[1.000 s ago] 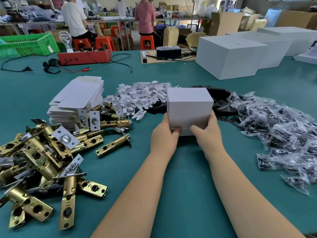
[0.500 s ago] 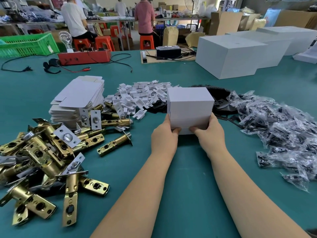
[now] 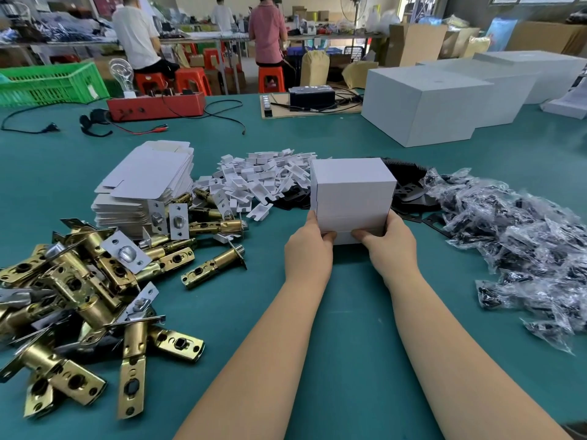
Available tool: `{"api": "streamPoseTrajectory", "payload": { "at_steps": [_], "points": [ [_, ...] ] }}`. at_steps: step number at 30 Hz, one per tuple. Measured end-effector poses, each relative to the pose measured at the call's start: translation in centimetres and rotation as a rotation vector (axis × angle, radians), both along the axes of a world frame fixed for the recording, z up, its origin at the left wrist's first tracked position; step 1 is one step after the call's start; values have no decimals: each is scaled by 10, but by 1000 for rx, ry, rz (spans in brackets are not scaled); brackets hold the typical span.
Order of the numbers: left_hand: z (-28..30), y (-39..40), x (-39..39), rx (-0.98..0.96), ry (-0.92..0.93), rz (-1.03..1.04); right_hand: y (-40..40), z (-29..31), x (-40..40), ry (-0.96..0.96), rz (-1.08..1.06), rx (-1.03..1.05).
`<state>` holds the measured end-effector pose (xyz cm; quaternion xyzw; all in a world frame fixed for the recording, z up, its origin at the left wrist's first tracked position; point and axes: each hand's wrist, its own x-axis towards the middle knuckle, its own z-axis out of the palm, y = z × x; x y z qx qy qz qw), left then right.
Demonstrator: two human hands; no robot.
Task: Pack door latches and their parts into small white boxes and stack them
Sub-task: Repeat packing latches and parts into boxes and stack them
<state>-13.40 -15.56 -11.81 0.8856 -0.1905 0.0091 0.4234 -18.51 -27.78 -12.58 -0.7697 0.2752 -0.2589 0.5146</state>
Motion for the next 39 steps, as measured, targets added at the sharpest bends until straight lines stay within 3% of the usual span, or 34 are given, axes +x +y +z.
{"api": "streamPoseTrajectory", "payload": {
  "at_steps": [22, 27, 32, 35, 37, 39],
  "points": [
    [-4, 2, 10, -102, 56, -20, -5, 0, 9, -22, 24, 46],
    [21, 30, 31, 186, 84, -217, -1, 1, 7, -76, 6, 96],
    [60, 75, 72, 295, -191, 63, -1, 2, 8, -107, -23, 151],
    [79, 100, 100, 520, -361, 151, 0, 3, 8, -103, -37, 138],
    [89, 118, 118, 733, -386, 220, -1, 3, 7, -96, -44, 130],
    [92, 136, 135, 877, -297, 324, -1, 1, 7, -92, -50, 125]
  ]
}}
